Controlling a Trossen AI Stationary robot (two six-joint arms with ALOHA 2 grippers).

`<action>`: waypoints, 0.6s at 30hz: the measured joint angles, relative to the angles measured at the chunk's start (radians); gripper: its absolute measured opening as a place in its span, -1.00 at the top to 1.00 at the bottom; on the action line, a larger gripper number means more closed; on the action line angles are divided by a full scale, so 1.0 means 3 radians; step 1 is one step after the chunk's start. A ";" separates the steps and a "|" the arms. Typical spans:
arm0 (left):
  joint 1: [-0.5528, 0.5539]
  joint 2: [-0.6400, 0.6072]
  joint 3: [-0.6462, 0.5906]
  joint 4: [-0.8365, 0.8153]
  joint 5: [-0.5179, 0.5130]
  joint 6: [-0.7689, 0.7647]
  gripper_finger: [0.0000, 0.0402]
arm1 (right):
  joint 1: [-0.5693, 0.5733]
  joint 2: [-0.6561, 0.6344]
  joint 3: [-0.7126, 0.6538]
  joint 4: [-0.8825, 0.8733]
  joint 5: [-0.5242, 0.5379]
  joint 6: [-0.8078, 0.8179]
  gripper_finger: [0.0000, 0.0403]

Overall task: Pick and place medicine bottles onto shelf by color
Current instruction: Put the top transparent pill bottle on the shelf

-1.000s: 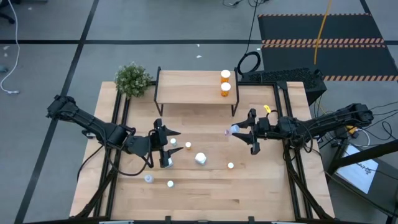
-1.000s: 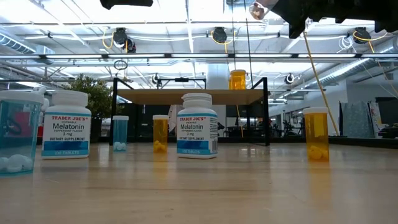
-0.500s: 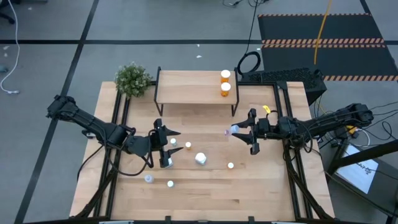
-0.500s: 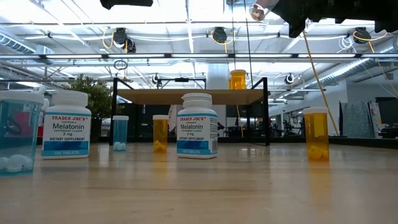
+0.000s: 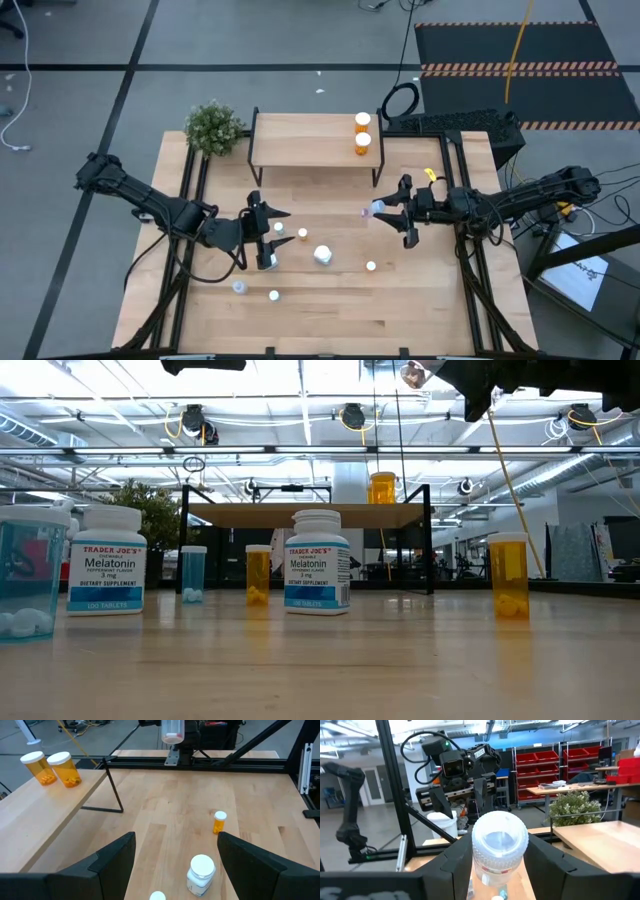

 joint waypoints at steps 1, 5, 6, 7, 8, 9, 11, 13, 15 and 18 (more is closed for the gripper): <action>0.0000 0.0000 0.0000 0.0001 0.0000 -0.0002 -0.41 | -0.0001 0.0000 0.0000 0.0010 0.0002 0.0046 0.24; 0.0000 0.0000 0.0000 0.0001 0.0000 -0.0018 -0.41 | -0.0001 0.0000 0.0000 0.0079 0.0002 0.0272 0.24; 0.0000 0.0000 0.0000 0.0001 0.0000 -0.0019 -0.41 | -0.0001 0.0000 0.0000 0.0087 0.0002 0.0324 0.24; 0.0000 0.0000 0.0000 0.0001 0.0000 -0.0020 -0.41 | -0.0001 0.0000 0.0000 0.0094 0.0002 0.0364 0.24; 0.0000 0.0000 0.0000 0.0001 0.0000 -0.0022 -0.41 | -0.0001 0.0000 0.0000 0.0106 0.0002 0.0385 0.24; 0.0000 0.0000 0.0000 0.0001 0.0001 -0.0025 -0.41 | -0.0001 0.0000 0.0000 0.0118 0.0002 0.0390 0.24; 0.0000 0.0000 0.0000 0.0002 0.0000 -0.0047 -0.41 | -0.0001 0.0000 0.0000 0.0120 0.0003 0.0392 0.24; 0.0000 0.0000 0.0000 0.0005 0.0000 -0.0047 -0.41 | -0.0001 0.0001 0.0000 0.0116 0.0003 0.0393 0.24; 0.0000 0.0000 0.0000 0.0006 0.0001 -0.0050 -0.41 | -0.0001 0.0000 0.0000 0.0118 0.0004 0.0460 0.24; 0.0000 0.0000 0.0000 0.0008 0.0001 -0.0057 -0.41 | -0.0001 0.0001 0.0000 0.0144 0.0004 0.0602 0.24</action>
